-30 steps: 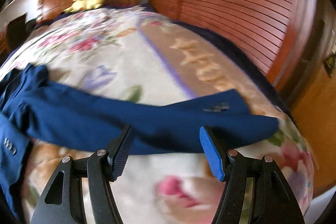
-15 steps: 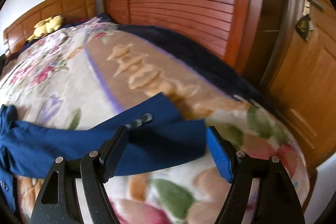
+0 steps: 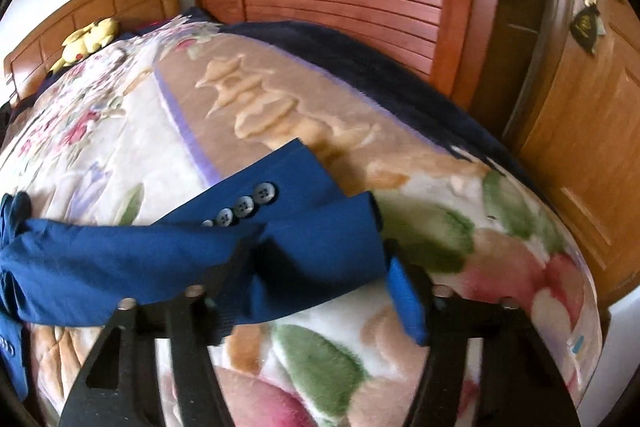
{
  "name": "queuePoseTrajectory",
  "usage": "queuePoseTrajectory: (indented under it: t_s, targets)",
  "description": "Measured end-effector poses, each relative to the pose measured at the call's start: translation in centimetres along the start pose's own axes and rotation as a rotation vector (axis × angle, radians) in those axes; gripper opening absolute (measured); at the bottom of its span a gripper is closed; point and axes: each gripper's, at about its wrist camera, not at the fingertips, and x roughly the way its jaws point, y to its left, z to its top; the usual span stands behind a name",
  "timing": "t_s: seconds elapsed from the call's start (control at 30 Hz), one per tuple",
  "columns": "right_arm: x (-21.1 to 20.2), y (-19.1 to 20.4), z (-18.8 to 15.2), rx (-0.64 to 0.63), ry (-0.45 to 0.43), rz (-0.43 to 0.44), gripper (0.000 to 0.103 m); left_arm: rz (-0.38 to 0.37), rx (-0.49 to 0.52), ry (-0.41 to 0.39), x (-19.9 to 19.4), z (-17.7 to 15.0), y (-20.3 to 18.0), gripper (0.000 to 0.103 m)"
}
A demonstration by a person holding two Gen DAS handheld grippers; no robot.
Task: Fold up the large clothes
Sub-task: 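Lift the cuff with the right gripper and carry it across the blazer, then raise the gripped sleeve end high above the blazer with the right gripper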
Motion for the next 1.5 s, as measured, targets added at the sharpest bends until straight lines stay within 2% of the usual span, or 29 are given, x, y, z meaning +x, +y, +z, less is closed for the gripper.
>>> queuePoseTrajectory:
  t_s: [0.07,0.1,0.13,0.2,0.3,0.47,0.57,0.63,0.73,1.0,1.27,1.5]
  targets:
    - [0.6,0.1,-0.2,-0.013,-0.003,-0.004,0.046,-0.001,0.000,0.002,0.0,0.0,0.0,0.078]
    - [0.8,0.1,-0.2,-0.019,-0.005,0.013,0.028,0.001,-0.001,0.003,0.0,-0.1,0.1,0.078]
    - [0.7,0.3,-0.2,-0.025,-0.008,0.028,0.017,0.002,-0.001,0.003,0.0,-0.1,0.1,0.078]
    - [0.0,0.9,-0.2,-0.059,-0.029,0.020,0.012,0.004,-0.002,0.005,0.0,-0.1,0.3,0.078]
    - [-1.8,2.0,0.1,-0.092,-0.078,0.041,0.011,0.010,0.000,0.011,0.0,-0.2,0.2,0.078]
    - [-7.2,4.4,1.4,-0.146,-0.171,0.121,0.011,0.003,-0.015,0.026,0.1,0.0,0.6,0.078]
    - [-11.2,6.8,1.8,-0.208,-0.226,0.179,0.011,-0.037,-0.061,0.044,0.2,0.4,1.6,0.078]
    - [-14.0,8.8,1.7,-0.257,-0.264,0.222,0.011,-0.039,-0.127,0.025,-0.7,0.7,3.0,0.078]
    - [-17.4,11.4,0.9,-0.320,-0.301,0.279,0.011,-0.053,-0.173,0.008,-2.4,1.0,4.7,0.078]
    - [-24.4,19.9,-3.1,-0.496,-0.372,0.413,0.011,0.026,-0.145,-0.021,-7.9,0.9,8.6,0.078]
    - [-27.2,26.5,-7.0,-0.601,-0.375,0.508,0.011,0.083,-0.107,-0.021,-10.5,0.1,10.7,0.078]
    - [-29.5,30.5,-7.6,-0.677,-0.385,0.606,0.011,0.091,-0.091,-0.008,-10.9,-0.9,10.9,0.078]
